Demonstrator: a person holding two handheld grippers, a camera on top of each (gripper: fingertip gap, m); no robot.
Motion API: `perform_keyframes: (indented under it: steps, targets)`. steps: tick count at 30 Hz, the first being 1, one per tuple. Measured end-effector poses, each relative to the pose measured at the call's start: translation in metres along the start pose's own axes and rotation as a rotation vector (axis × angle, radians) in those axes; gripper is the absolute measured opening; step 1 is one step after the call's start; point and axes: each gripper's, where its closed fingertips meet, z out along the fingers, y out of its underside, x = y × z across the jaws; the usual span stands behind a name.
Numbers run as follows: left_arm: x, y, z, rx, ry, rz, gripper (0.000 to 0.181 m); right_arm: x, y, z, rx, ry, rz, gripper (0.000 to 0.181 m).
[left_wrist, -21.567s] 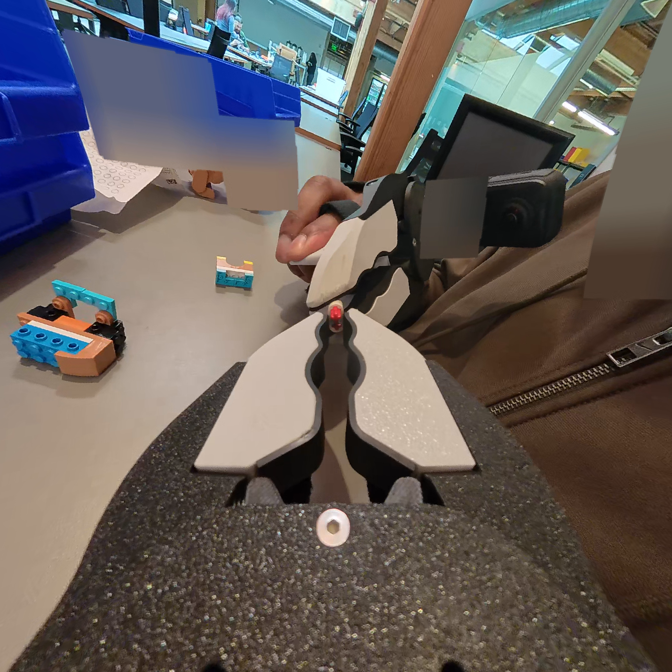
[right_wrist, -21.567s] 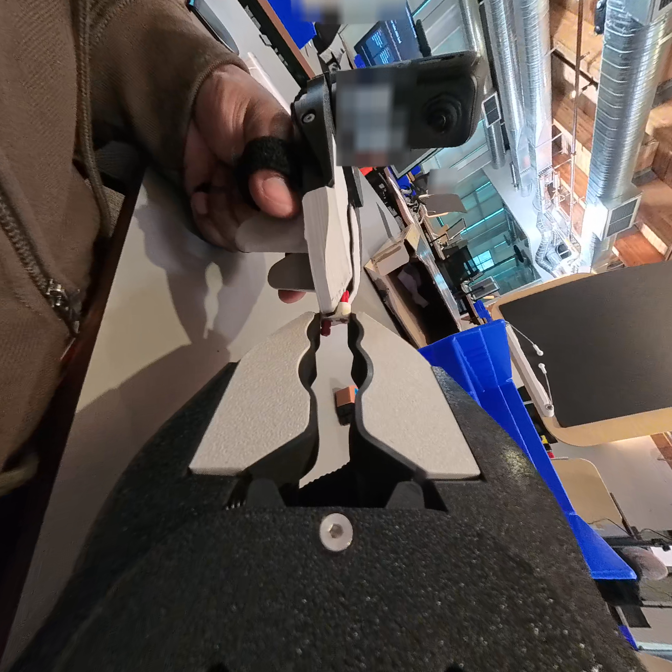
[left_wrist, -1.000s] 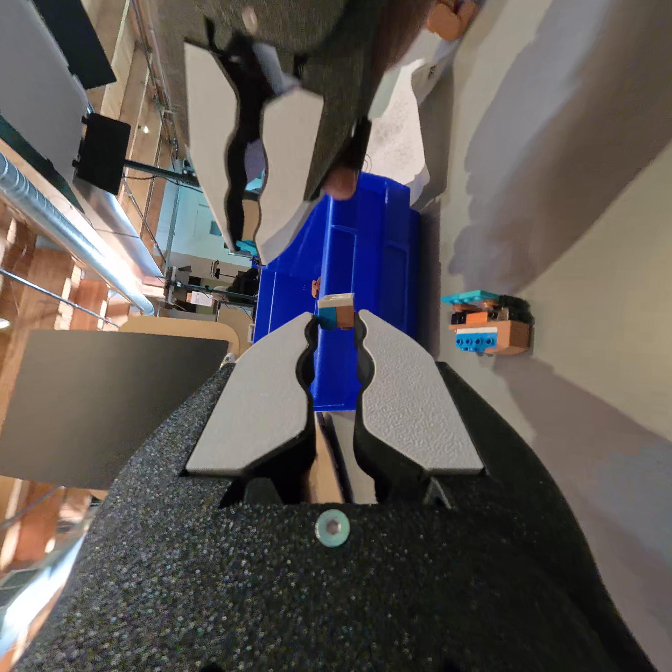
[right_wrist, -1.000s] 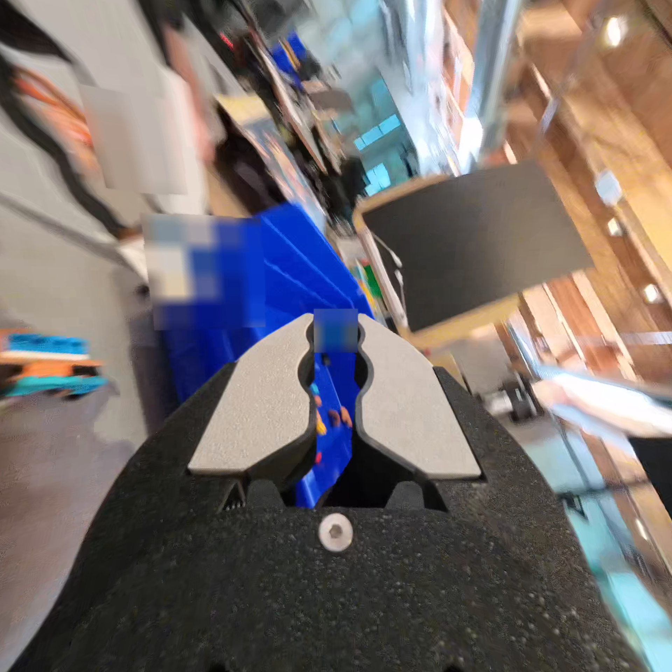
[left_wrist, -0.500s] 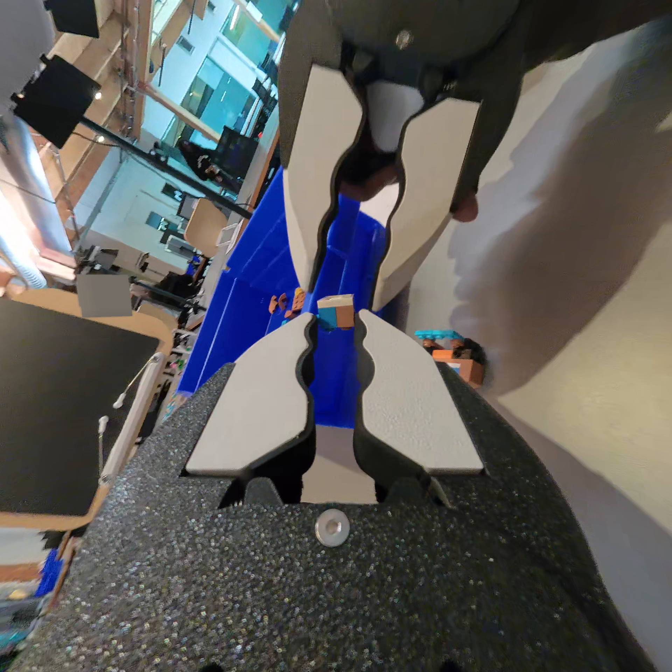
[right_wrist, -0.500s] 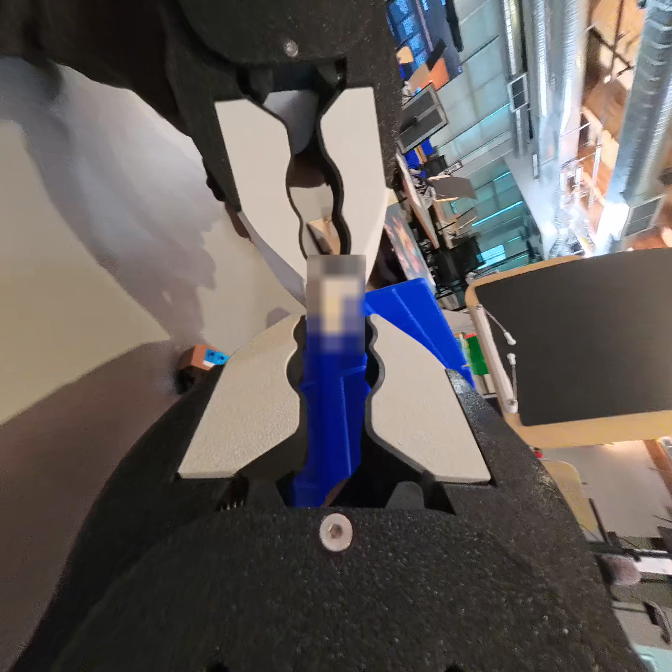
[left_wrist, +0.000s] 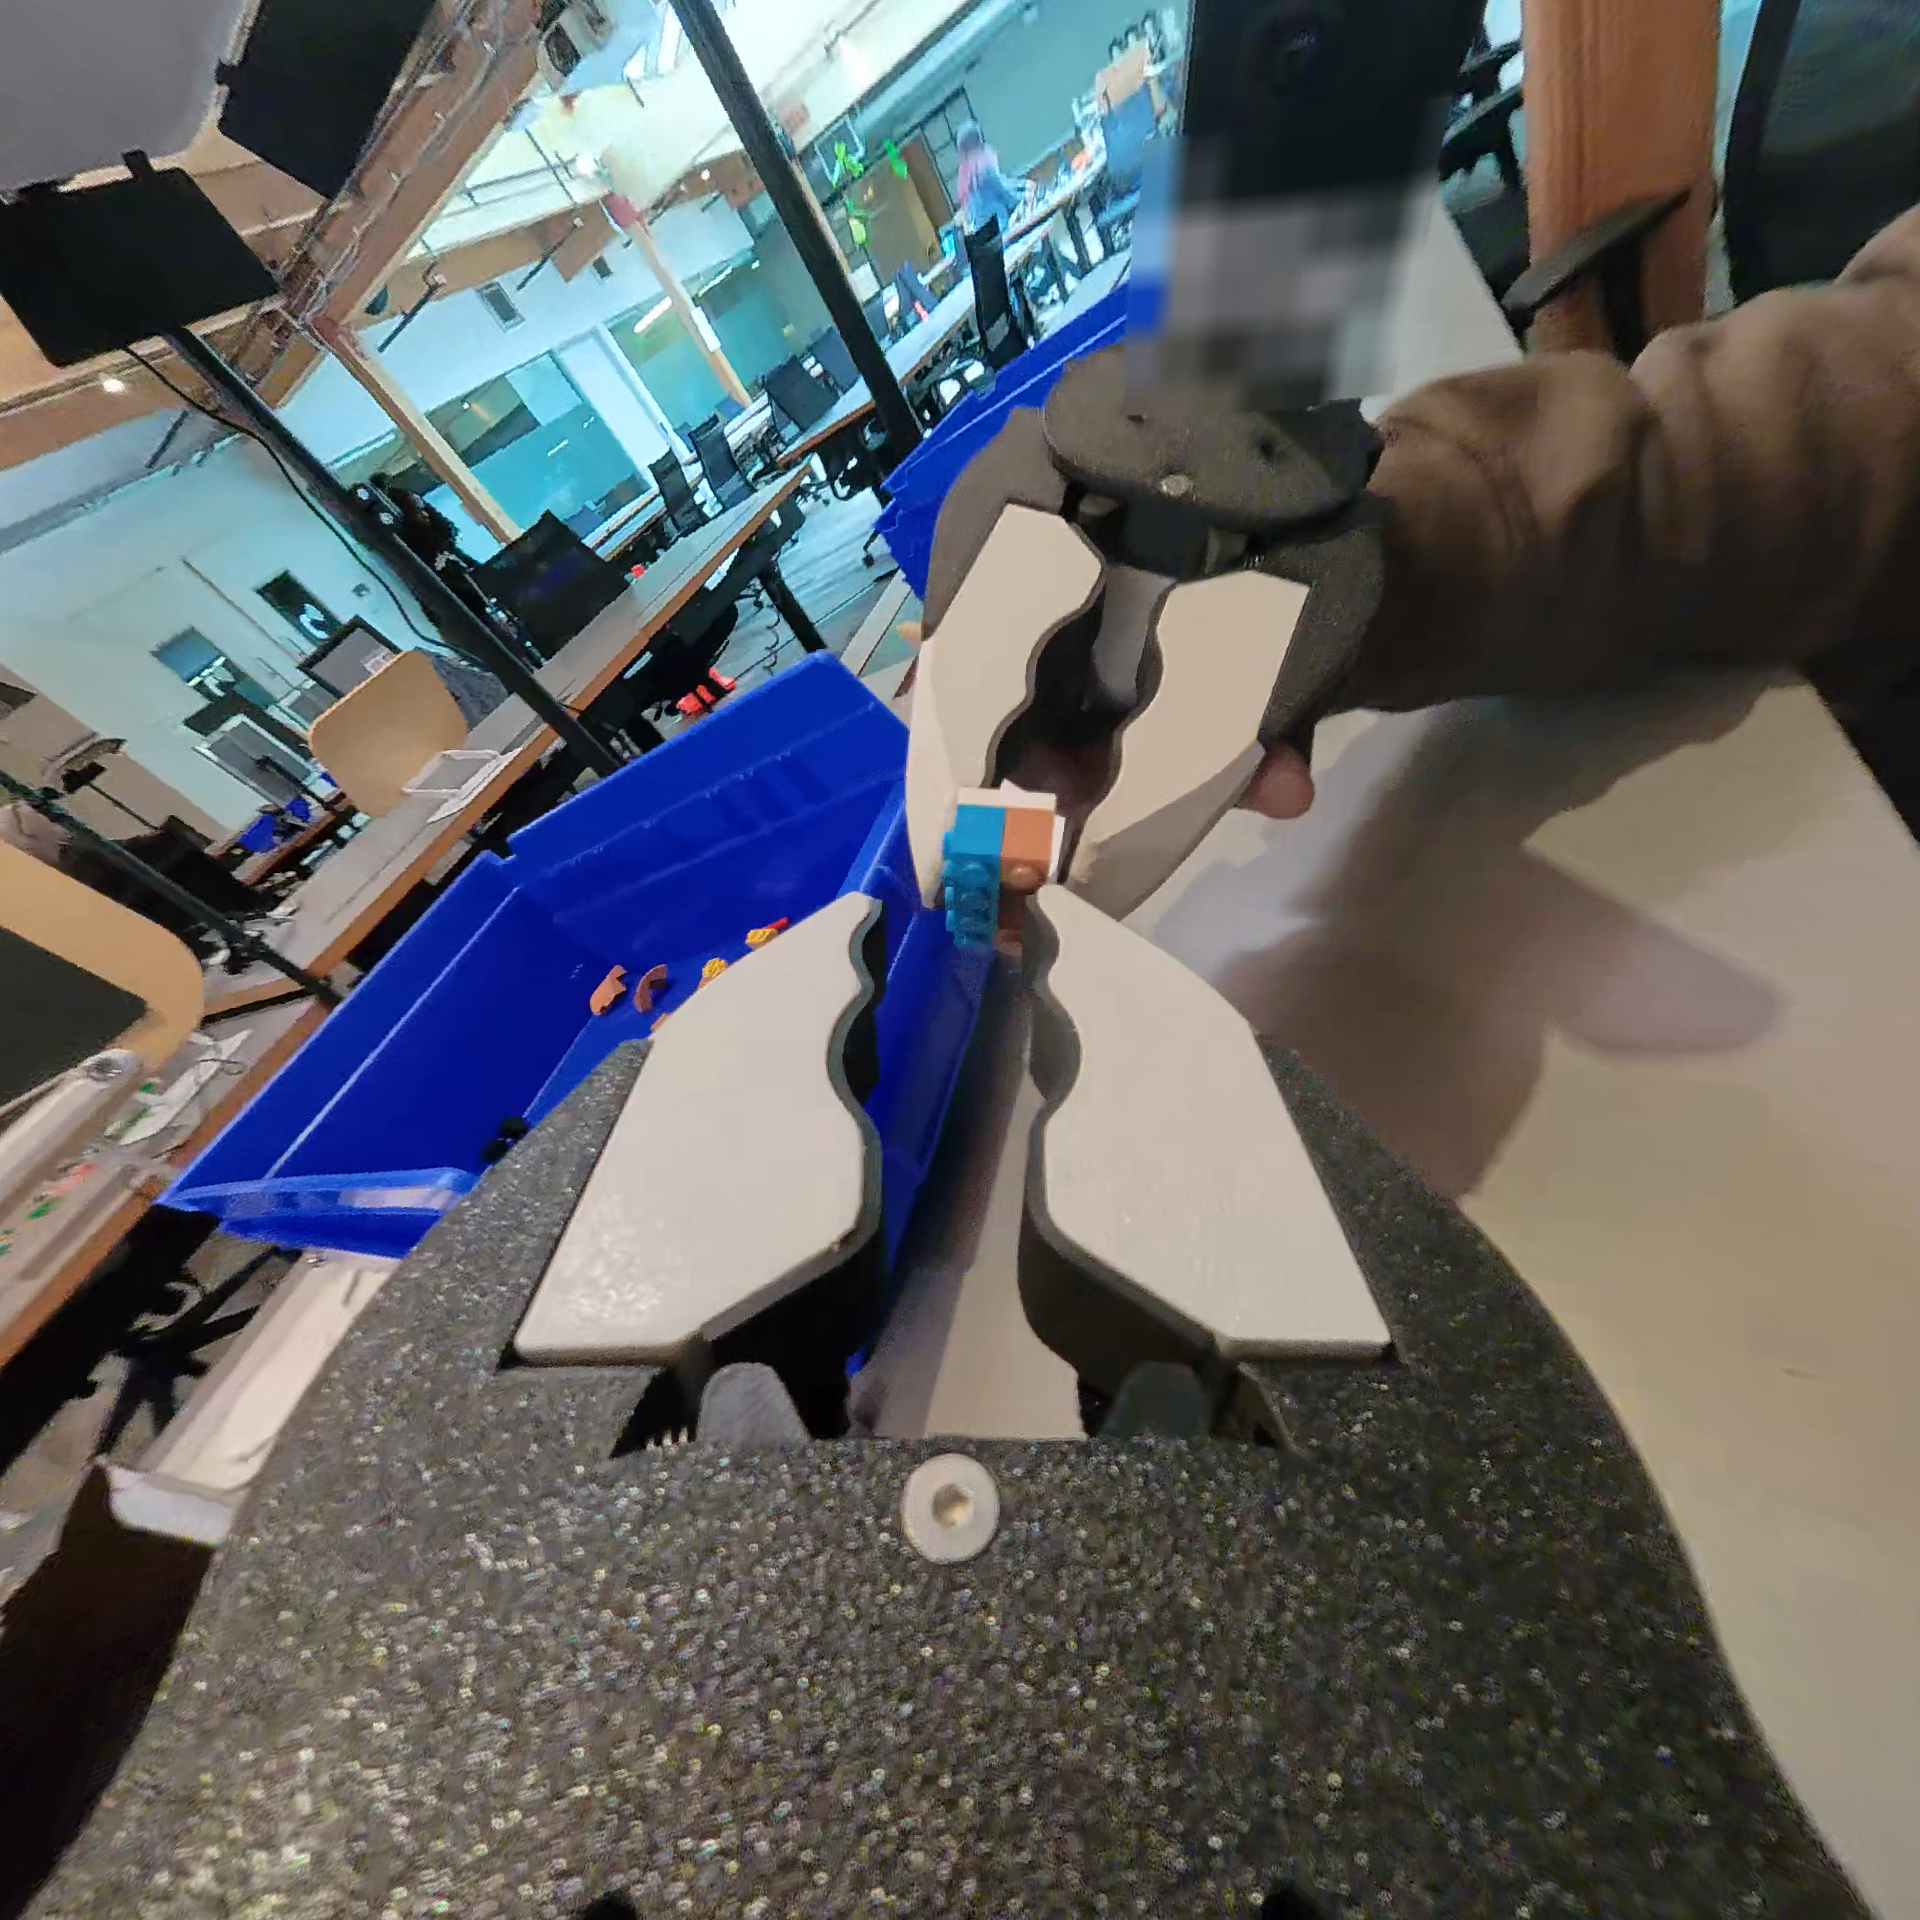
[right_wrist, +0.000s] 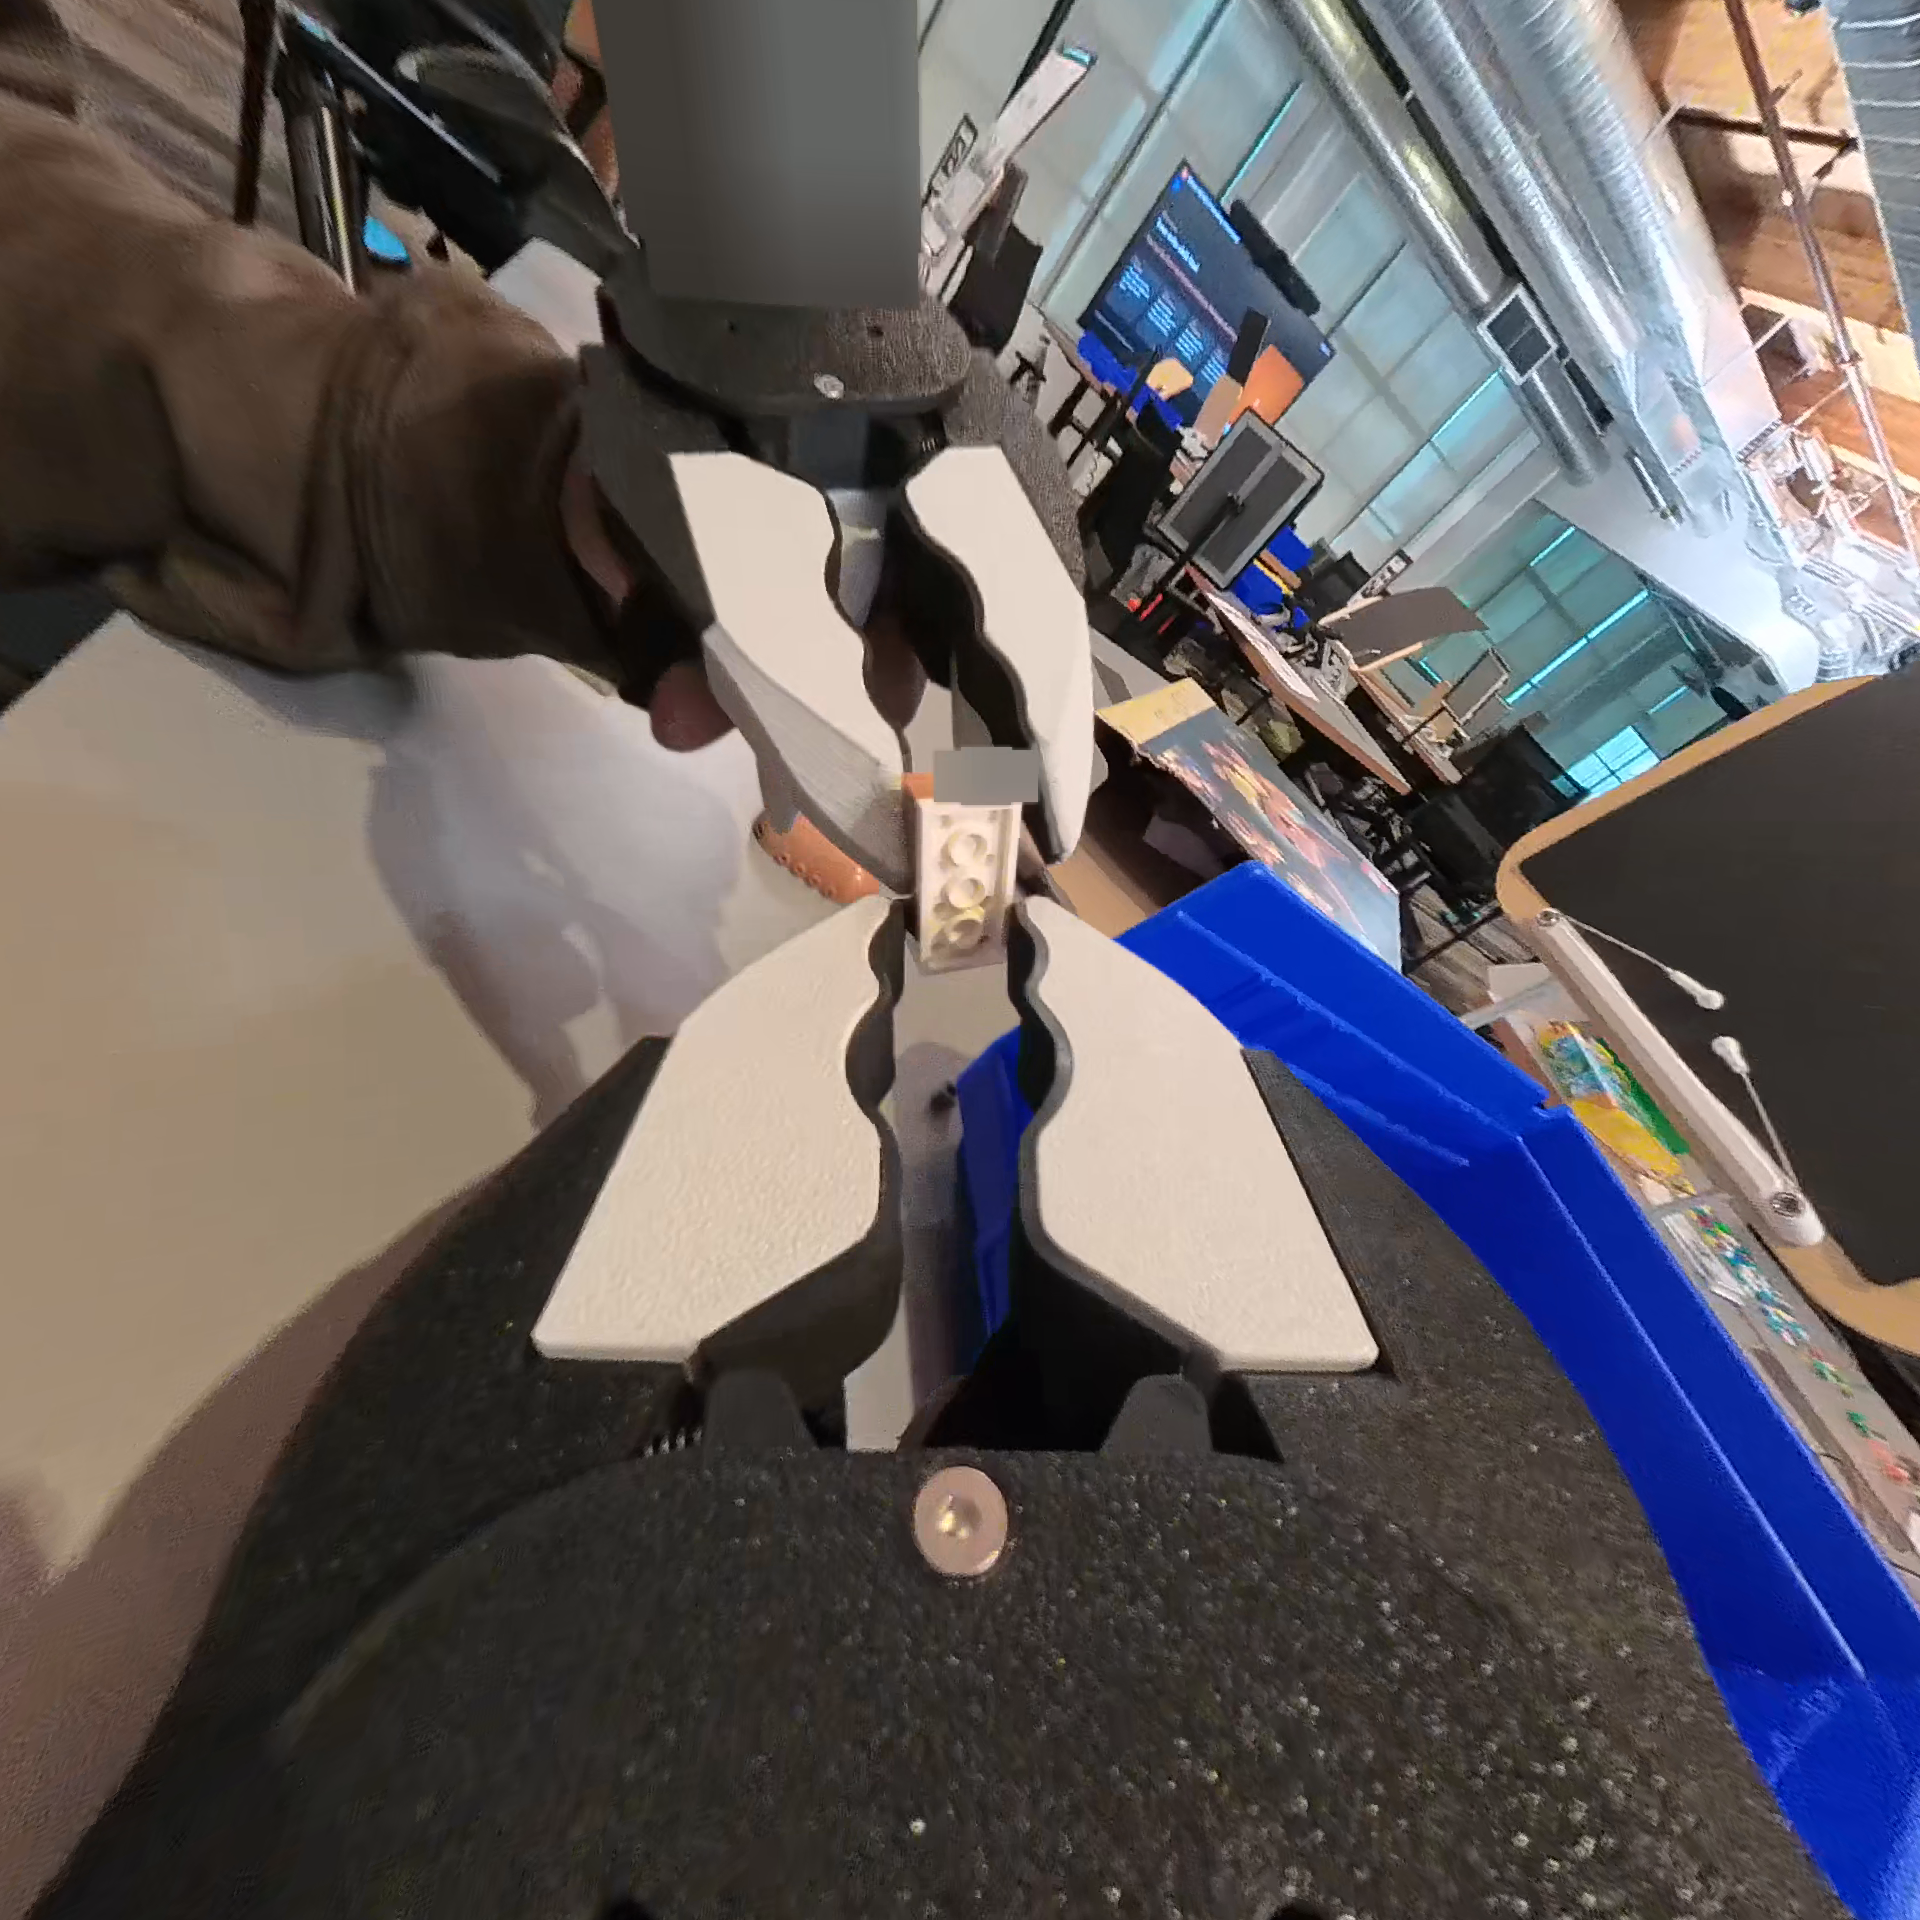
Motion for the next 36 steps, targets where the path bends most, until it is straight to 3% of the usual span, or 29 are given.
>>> perform_keyframes:
  steps: [13, 23, 26, 29, 32, 36]
  targets:
    - [0.008, -0.011, -0.001, 0.106, 0.093, -0.148, 0.013, -0.004, -0.01, 0.0, 0.132, -0.109, 0.267, 0.019]
    - [0.002, -0.003, 0.001, 0.092, 0.126, -0.369, 0.01, -0.004, -0.005, 0.004, 0.094, -0.086, 0.246, 0.024]
    - [-0.006, 0.003, 0.001, 0.099, 0.122, -0.501, 0.009, 0.007, -0.005, 0.003, 0.074, 0.027, 0.142, 0.029]
    - [-0.014, 0.013, 0.001, 0.074, 0.096, -0.591, 0.009, 0.018, -0.001, 0.0, -0.028, 0.2, -0.138, 0.033]
    - [-0.016, 0.021, 0.003, 0.034, 0.067, -0.605, 0.009, 0.016, 0.008, 0.004, -0.186, 0.284, -0.447, 0.037]
    - [-0.014, 0.024, 0.006, 0.011, 0.059, -0.617, 0.009, 0.017, 0.016, 0.012, -0.319, 0.36, -0.655, 0.045]
